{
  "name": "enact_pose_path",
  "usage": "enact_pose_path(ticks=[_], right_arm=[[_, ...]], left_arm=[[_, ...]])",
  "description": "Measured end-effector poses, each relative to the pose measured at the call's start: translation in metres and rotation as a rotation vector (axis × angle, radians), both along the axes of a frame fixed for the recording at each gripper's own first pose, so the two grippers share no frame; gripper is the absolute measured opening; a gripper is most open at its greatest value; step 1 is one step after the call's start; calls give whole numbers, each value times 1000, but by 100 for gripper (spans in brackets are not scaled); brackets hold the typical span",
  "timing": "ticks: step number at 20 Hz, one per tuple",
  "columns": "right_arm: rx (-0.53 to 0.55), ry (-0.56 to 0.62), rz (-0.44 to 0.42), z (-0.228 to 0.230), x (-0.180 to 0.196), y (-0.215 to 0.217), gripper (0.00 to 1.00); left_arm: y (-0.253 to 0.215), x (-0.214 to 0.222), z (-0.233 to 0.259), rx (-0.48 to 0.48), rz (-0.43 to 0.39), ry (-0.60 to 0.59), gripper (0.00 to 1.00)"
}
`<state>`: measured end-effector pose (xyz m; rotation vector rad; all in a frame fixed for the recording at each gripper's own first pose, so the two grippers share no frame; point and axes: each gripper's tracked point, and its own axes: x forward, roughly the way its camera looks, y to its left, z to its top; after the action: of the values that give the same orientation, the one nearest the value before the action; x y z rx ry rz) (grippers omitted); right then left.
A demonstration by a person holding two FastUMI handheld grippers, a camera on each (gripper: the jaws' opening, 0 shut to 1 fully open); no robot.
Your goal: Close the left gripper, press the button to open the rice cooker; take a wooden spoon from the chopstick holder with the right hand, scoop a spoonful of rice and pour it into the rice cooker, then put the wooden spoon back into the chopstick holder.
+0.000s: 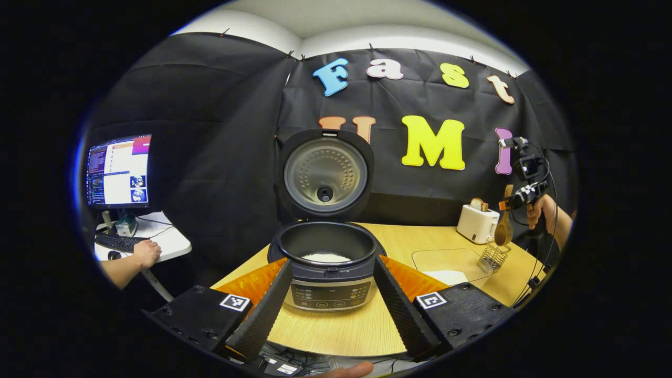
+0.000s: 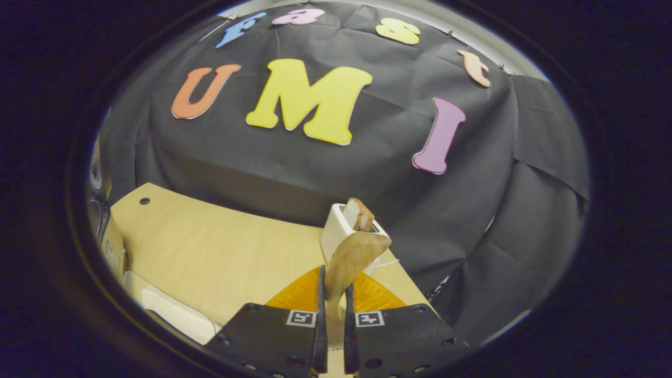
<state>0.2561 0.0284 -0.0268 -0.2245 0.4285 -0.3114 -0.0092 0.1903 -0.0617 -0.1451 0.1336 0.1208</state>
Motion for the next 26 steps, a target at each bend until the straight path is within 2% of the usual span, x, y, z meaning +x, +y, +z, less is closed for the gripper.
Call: enact_pose_path(ticks=[7, 8, 9, 10, 14, 18, 19, 20, 21, 22, 23, 26], right_arm=[[204, 76, -7, -35, -16, -18, 14], [234, 73, -1, -34, -16, -19, 18], [270, 86, 1, -38, -18, -20, 30], [291, 88, -9, -40, -20, -24, 37], [255, 38, -17, -25, -29, -50, 42], [81, -56, -1, 4, -39, -72, 57], [39, -79, 18, 12, -44, -71, 65], [9, -104, 44, 19, -50, -68, 68], [-10, -130, 67, 26, -56, -64, 78], [-9, -161, 79, 34, -65, -61, 89], [9, -180, 84, 39, -74, -58, 93], [112, -238, 120, 50, -101, -48, 94]], left_arm=[[-23, -3, 9, 24, -16, 0, 99], [-28, -3, 10, 28, -26, 1, 99], [-33, -2, 11, 34, -35, 1, 99], [-38, -2, 14, 44, -41, -3, 99], [-54, 0, 23, 57, -50, -25, 99], [-66, 3, 24, 66, -55, -20, 99], [-68, 4, 24, 65, -52, -17, 99], [-70, 5, 25, 62, -52, -18, 99], [-72, 6, 27, 58, -53, -23, 99], [-73, 7, 28, 48, -55, -28, 99], [-74, 7, 29, 34, -51, -30, 99], [-66, 6, 36, 12, -2, -41, 100]])
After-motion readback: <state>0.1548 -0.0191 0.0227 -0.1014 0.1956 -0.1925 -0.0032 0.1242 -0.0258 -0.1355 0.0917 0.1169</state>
